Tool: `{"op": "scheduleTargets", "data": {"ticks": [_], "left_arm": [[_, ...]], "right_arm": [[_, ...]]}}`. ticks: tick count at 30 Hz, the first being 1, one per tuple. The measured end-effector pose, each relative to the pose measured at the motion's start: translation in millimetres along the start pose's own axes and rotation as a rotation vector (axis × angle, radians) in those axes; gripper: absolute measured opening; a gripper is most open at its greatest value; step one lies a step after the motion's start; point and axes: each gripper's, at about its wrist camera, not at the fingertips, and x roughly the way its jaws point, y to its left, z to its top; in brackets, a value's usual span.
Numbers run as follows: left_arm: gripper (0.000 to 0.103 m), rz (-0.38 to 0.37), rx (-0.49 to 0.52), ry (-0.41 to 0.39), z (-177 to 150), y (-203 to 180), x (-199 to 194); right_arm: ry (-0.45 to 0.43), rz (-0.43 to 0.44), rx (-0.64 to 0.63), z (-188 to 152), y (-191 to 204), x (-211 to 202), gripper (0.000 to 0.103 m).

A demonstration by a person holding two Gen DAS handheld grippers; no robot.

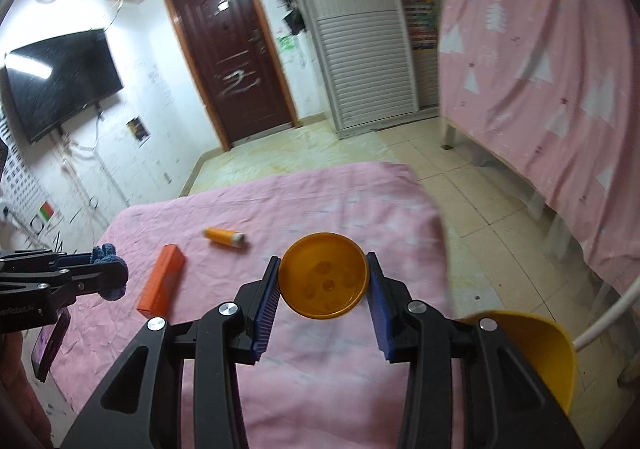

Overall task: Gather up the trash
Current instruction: 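Carry both items to the yellow bin and open both tools to drop them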

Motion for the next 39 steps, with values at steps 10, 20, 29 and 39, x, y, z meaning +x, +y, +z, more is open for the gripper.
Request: {"op": "scheduleTargets", "data": {"ticks": [10,20,29,39], "left_arm": [[0.024,-0.096,0.168,0.018,7.3,-106.5,12.6],[0.024,-0.19,0.279,0.06,6.1,-187.9,41.9],[0.027,-0.224,0.334,0.095,9.2,-230.4,64.6],[0.062,-0.238,0.309,0.091,10.8,-221.2,60.3]], "right_arm": [[-0.001,-0.132,0.139,-42.5,-97.2,-38.1,0.035],[0.037,-0.181,0.194,-78.7,-149.0,-47.5,0.035],[0.068,-0.185,0.239,-90.9,-173.4,-44.6,0.044],[0.046,-0.21,0.269,-87.9,-180.1,-53.3,0.05]]}}
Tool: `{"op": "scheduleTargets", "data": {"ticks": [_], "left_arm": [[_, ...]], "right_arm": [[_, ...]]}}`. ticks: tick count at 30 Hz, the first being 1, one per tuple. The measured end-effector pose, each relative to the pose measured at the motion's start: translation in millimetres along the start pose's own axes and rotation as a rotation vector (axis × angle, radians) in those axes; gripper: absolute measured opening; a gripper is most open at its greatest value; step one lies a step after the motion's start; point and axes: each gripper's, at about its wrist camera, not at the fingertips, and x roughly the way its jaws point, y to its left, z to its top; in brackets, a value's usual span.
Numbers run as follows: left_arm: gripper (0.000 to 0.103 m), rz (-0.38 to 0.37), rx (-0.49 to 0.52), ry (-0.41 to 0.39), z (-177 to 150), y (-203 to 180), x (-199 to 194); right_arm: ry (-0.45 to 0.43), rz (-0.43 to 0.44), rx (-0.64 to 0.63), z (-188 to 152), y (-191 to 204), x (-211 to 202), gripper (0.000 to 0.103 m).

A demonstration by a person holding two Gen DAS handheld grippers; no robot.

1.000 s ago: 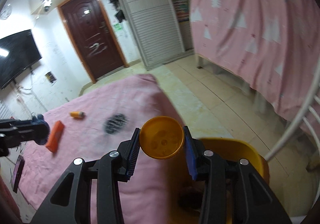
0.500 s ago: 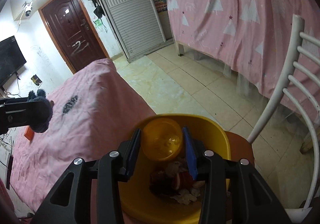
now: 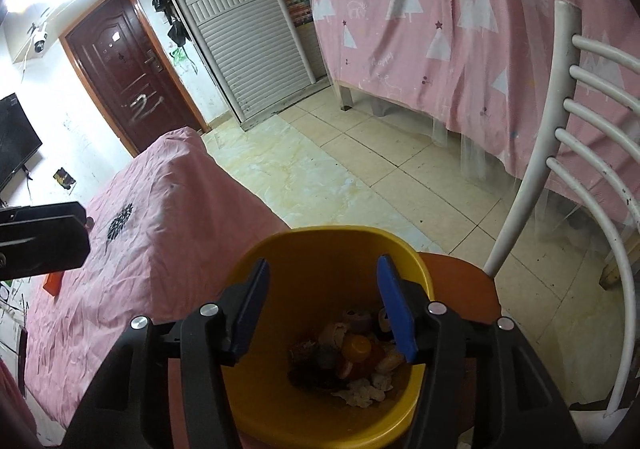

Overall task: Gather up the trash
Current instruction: 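Carry both items to the yellow bin and open both tools to drop them, then move both open tools back over the orange box and thread spool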

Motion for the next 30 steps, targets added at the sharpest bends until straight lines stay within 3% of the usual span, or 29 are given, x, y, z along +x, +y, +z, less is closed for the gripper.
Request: {"op": "scheduleTargets", "data": {"ticks": [9,20,30], "left_arm": [[0.062,0.058,-0.122,-0.067,-13.3,66.5,-37.6],[0.062,0.208,-0.296,-0.094,-48.5,168.2,-69.1],[0.062,0.275,-0.461,-0.066,-79.5,244.5,-71.9]], "right_arm": [[-0.025,0.039,-0.078,26.2,47.7,-0.2,0.05],[-0.019,0.132,-0.254,52.1,164.2,20.2,0.05],[0.044,0.192,-0.403,56.1,257.4,57.1,0.05]]}}
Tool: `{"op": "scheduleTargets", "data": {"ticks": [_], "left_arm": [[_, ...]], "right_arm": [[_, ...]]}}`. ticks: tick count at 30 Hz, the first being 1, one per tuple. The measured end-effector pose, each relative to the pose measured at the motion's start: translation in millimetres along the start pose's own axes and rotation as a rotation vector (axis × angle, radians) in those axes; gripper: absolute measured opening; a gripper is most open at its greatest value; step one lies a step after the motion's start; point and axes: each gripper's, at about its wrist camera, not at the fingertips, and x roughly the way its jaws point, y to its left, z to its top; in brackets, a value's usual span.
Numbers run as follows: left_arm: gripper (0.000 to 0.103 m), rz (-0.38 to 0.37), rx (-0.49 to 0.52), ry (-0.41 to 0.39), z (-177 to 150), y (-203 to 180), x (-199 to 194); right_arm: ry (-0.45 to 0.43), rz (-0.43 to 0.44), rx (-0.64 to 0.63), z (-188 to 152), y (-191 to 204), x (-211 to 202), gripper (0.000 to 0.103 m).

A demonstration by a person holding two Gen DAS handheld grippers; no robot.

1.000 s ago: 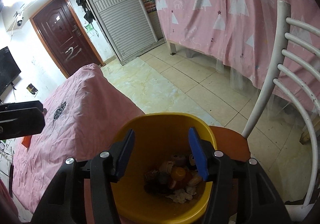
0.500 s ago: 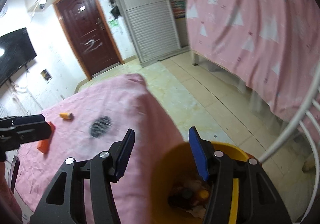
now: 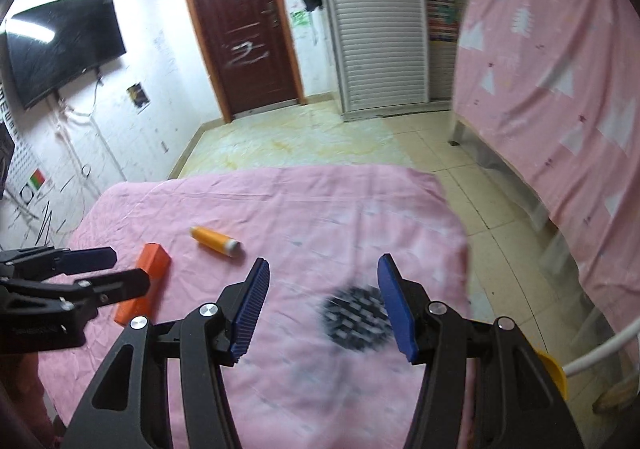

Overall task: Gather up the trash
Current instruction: 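Move both open tools back over the orange box and thread spool, then grasp the orange thread spool with the right tool while the left tool grasps the orange box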

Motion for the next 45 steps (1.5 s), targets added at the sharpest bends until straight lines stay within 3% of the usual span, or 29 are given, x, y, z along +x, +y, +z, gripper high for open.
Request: {"op": "scheduleTargets", "data": {"ticks": [11,15,19,40,45], "left_arm": [[0.062,0.046,-0.041,0.055,-2.5,28.7,29.6],[0.034,0.03,-0.047,0.092,-5.4,33.6,40.9],[0.022,0.016,-0.036,0.101,-9.4,35.8,43.6],[0.022,0.028,-0.147,0.071,-23.4,88.5,19.6],[0.022,0.031,-0.158,0.059,-26.6,92.6,12.3]], "right_arm": [[0.053,0.032,-0.069,16.4,36.1,38.0,0.05],[0.072,0.046,-0.094,16.9,43.1,50.0,0.05],[0.094,0.076,-0.135,18.7,55.5,61.5,0.05],[0.167,0.105,-0.324,22.2,103.8,107.2,0.05],[0.177,0.094,-0.304,22.2,103.0,109.5,0.02]]}}
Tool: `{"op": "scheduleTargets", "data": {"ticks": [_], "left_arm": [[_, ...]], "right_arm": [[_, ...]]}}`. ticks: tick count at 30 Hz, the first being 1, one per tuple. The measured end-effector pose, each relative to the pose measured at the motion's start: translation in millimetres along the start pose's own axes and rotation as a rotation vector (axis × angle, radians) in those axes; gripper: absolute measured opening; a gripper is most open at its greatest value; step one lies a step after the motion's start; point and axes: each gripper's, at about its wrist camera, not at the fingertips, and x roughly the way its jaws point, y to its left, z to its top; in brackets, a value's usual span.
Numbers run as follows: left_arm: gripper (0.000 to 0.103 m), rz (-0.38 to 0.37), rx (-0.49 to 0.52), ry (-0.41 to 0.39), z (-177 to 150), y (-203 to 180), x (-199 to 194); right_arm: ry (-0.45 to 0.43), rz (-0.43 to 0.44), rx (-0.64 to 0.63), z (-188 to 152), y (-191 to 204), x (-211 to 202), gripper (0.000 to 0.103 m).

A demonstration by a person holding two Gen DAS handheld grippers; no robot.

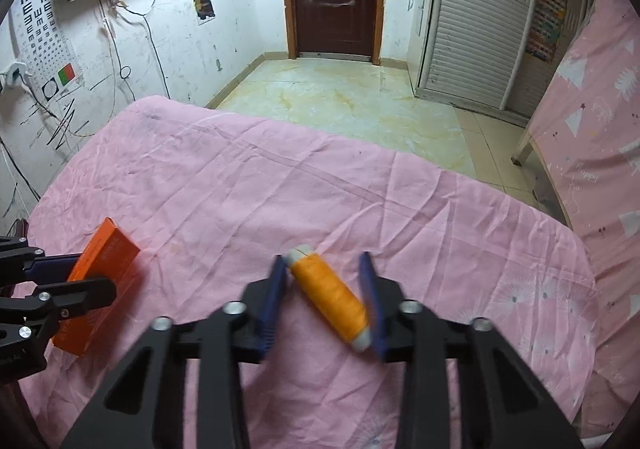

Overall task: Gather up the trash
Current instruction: 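Grasp the orange thread spool with the right tool while the left tool grasps the orange box, then carry both items to the yellow bin and open both tools to drop them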

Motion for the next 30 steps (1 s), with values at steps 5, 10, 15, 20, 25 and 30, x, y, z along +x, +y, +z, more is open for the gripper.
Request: {"op": "scheduleTargets", "data": {"ticks": [5,10,15,20,25,30], "left_arm": [[0.022,-0.001,0.009,-0.017,-2.1,-5.2,-7.6],[0.022,-0.004,0.027,-0.042,-5.2,-14.4,-20.1],[0.022,-0.01,0.07,-0.076,-11.4,-34.7,-38.4],[0.022,-0.012,0.133,-0.106,-18.1,-66.2,-51.9],[0.022,-0.022,0.204,-0.122,-25.3,-102.9,-59.0],[0.022,-0.037,0.278,-0.126,-32.8,-142.3,-60.8]], "right_arm": [[-0.008,-0.006,0.027,-4.5,-1.5,-6.1,0.008],[-0.058,-0.005,0.07,-12.2,-13.4,-30.5,0.008],[-0.122,-0.012,0.118,-23.7,-28.1,-63.7,0.008],[-0.181,-0.039,0.175,-43.5,-50.3,-100.9,0.008],[-0.246,-0.085,0.232,-75.0,-75.7,-141.2,0.009],[-0.29,-0.13,0.311,-115.8,-107.2,-175.6,0.009]]}}
